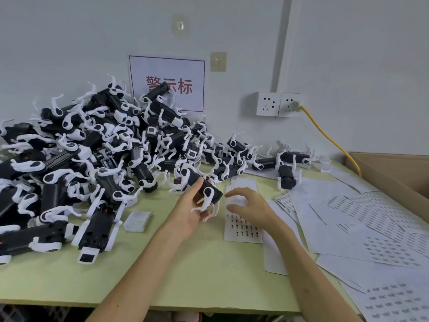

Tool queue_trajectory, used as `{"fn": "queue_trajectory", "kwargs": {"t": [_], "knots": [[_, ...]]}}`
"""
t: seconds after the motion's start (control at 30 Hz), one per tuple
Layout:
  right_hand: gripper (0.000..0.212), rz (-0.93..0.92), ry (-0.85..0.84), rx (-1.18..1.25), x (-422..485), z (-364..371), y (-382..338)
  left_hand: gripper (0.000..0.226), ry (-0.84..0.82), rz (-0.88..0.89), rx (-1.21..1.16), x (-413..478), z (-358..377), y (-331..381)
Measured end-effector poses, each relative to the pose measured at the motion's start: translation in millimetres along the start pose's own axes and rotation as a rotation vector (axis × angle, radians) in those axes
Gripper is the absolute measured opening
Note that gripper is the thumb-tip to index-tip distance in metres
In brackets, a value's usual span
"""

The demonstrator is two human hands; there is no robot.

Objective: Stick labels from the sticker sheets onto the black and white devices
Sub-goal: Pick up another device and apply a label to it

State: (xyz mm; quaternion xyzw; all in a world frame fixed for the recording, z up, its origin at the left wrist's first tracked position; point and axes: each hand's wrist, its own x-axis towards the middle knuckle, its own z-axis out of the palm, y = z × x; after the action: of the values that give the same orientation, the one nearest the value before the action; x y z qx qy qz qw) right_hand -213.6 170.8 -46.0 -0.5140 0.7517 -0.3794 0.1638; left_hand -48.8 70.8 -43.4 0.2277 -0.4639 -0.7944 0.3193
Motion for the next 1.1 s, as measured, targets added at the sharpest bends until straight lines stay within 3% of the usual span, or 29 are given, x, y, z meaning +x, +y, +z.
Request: {"fn": "queue_trajectory", "kwargs": {"t": [0.13, 0.2, 0.3, 0.43, 0.53, 0.63, 0.77, 0.87, 0.97, 1.1], "knots": [[0.071, 0.065, -0.113, -0.206, 0.1, -6.6, 4.9, 0.025, -0.056, -0.031, -0.002, -2.6, -1.0, -0.7], [0.074, 0.095, -0.094, -0.259, 1.8, -5.4, 5.0, 0.023, -0.111, -0.082, -0.059, -2.6, -1.5, 0.0], [0.059, 0.066, -0.002, -0.236, 3.1, -2.6, 5.5, 0.023, -0.122, -0.109, -0.072, -0.3, -0.7, -0.6], [0.033, -0.030, 0.129, 0.092, 2.3, -7.7, 2.7, 0.021, -0.047, -0.057, -0.035, 0.2, -4.7, 0.7], [0.039, -0.103, 0.106, 0.267, -1.2, -12.7, -1.3, 0.030, 0.030, -0.007, 0.105, 1.1, -1.7, -3.5], [0.045, -0.099, 0.066, 0.315, -2.3, -11.0, -2.2, 0.014, 0.039, 0.026, 0.292, -2.4, 5.9, -9.4], [0.048, -0.099, 0.002, 0.309, -1.8, -8.6, -2.9, 0.020, 0.006, 0.095, 0.396, -8.7, 10.4, -10.6], [0.046, -0.198, 0.160, 0.160, -2.5, -6.2, -5.2, 0.025, 0.061, 0.142, 0.410, -8.7, 11.4, -11.0], [0.027, -0.403, 0.343, -0.008, -3.5, -3.1, -9.3, 0.018, 0.065, 0.173, 0.400, -7.9, 12.3, -12.2], [0.011, -0.412, 0.290, -0.026, -2.2, 3.8, -10.1, 0.012, 0.136, 0.229, 0.441, -6.3, 8.3, -13.8]]}}
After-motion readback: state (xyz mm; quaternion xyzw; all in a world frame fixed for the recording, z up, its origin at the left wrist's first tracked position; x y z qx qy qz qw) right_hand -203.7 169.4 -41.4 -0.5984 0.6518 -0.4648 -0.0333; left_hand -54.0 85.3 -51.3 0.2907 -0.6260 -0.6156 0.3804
